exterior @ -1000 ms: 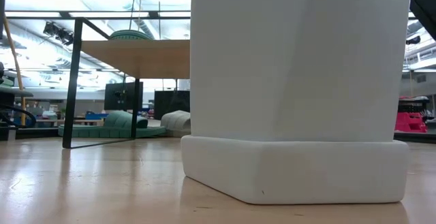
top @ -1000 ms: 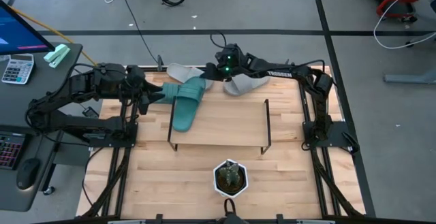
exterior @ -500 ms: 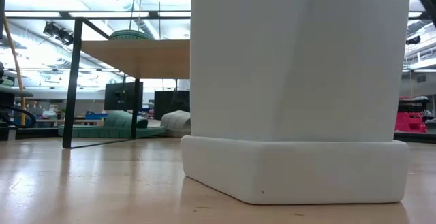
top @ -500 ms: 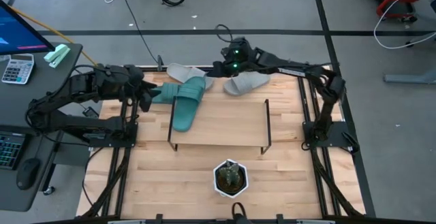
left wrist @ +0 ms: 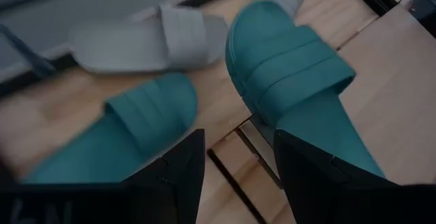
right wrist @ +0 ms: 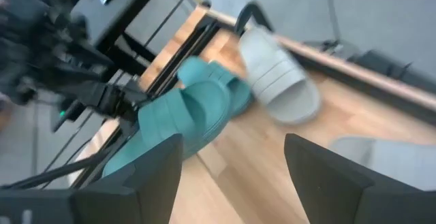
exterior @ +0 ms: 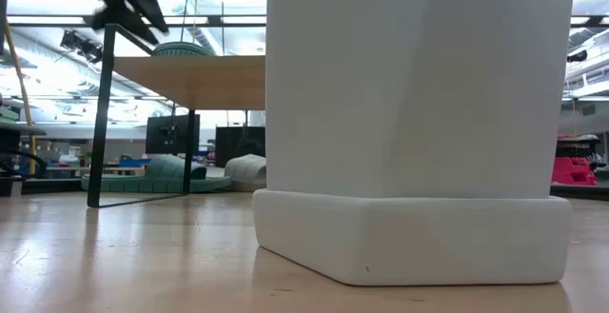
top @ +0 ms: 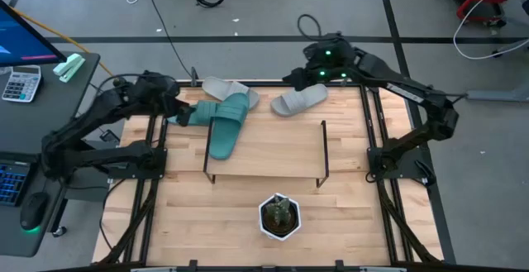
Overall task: Pick and place slides into the shelf
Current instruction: Put the green slipper on the shelf
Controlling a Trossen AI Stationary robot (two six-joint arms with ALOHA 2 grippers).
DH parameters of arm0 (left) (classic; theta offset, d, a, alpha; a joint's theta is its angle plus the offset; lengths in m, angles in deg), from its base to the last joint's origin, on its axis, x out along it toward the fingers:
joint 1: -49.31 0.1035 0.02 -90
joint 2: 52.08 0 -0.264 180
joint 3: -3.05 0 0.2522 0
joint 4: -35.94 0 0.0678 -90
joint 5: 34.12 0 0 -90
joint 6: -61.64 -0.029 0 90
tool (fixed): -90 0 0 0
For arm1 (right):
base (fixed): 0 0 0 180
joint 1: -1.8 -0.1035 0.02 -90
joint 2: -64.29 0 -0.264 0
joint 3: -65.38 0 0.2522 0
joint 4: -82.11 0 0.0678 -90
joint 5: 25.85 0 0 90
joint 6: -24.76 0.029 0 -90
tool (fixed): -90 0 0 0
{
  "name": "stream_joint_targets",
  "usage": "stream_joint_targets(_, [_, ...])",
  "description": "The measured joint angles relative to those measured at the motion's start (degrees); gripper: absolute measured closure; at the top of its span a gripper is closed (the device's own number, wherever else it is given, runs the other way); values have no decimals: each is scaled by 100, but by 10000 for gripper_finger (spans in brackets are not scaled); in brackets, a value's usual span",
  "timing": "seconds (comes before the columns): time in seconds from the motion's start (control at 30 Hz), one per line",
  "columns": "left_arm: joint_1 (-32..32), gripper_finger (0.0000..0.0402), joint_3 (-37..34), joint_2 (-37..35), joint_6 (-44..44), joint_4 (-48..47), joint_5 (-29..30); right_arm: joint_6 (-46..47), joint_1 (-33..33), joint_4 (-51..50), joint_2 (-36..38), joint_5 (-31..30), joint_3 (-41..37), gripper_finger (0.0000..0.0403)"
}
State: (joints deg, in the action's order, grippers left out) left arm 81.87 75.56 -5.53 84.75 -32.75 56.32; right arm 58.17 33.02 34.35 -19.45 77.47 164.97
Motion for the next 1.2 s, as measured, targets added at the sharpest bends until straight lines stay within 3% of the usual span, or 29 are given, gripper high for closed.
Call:
stream_joint_targets(0.13, [783, 221, -839, 114, 8, 955, -875, -14, 2, -212, 386, -170, 0, 142])
stream_joint_targets(0.23, [1367, 221, -1209, 294, -50, 1133, -1312, -8, -19, -499, 587, -233, 0, 142])
stream_joint_targets(0.4, [2093, 225, -1256, 651, -555, 886, -1302, -57, -112, -1221, 763, -562, 0, 142])
stream_joint_targets(0.6, [2851, 229, -1179, 1178, -550, 866, -1323, -73, -227, -1947, 777, -847, -10, 142])
stream_joint_targets(0.93, [3113, 230, -1181, 2414, -626, 1007, -1737, -112, -293, -2136, 810, -1050, -179, 142])
stream_joint_targets(1.2, [3108, 227, -1179, 2956, -555, 1545, -1874, -47, -293, -2136, 806, -1052, -179, 142])
